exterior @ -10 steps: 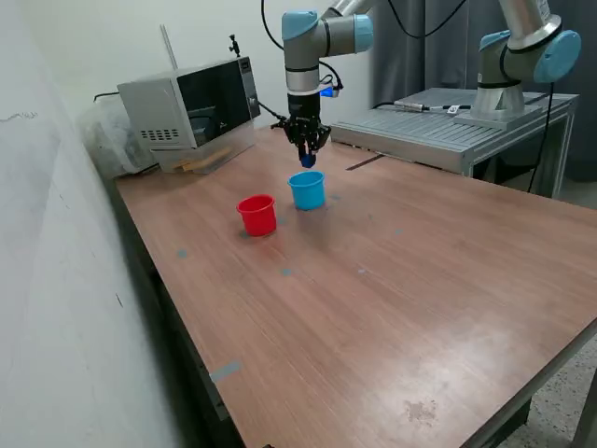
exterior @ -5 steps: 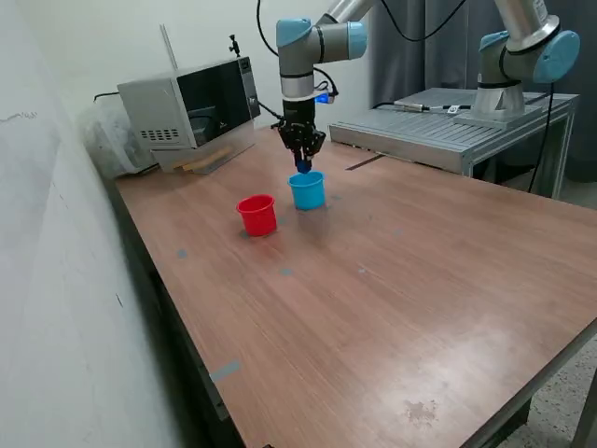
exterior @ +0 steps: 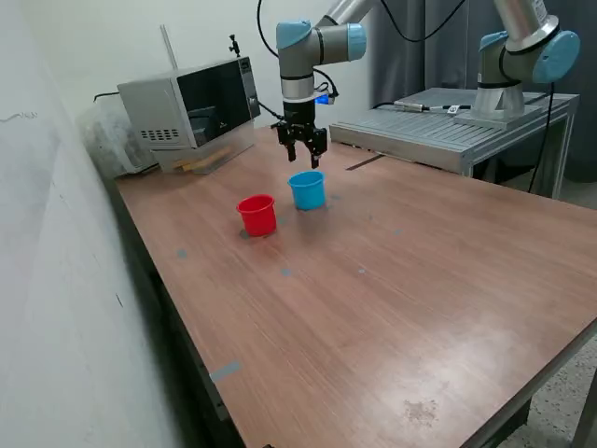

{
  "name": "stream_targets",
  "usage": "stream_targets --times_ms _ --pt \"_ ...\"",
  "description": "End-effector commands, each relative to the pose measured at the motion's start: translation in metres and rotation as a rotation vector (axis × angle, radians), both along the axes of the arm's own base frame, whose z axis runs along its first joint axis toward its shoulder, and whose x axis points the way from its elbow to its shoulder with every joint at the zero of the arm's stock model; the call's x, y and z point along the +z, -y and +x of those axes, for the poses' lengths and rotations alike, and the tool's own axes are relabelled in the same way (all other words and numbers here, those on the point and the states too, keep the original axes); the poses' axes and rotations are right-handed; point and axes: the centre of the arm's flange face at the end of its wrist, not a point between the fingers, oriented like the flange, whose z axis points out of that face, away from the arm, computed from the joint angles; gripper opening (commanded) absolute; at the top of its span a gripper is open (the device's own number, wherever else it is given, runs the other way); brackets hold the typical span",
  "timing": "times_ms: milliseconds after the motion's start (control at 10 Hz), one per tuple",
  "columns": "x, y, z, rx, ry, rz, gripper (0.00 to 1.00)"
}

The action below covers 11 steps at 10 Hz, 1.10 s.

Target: Place red objects in the red bin, and blue objects in the blue bin.

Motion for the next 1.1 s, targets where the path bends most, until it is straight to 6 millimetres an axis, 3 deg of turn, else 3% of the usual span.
stream_targets --times_ms 0,100,300,600,700,800,1000 --pt "0.005 0.019 0.017 0.003 0.012 -0.010 1.00" --pt "0.015 0.044 0.037 -0.011 0.011 -0.012 1.00" --pt "0.040 0.126 0.085 -0.060 -0.012 -0.018 1.00" --pt "0.116 0.217 0.160 -0.049 0.008 -0.027 1.00" --pt "0.150 0.235 0.183 -0.040 -0.030 -0.028 1.00" --pt "0.175 0.237 0.195 -0.068 -0.075 -0.033 1.00" --pt "0.201 0.228 0.215 -0.102 -0.069 -0.032 1.00"
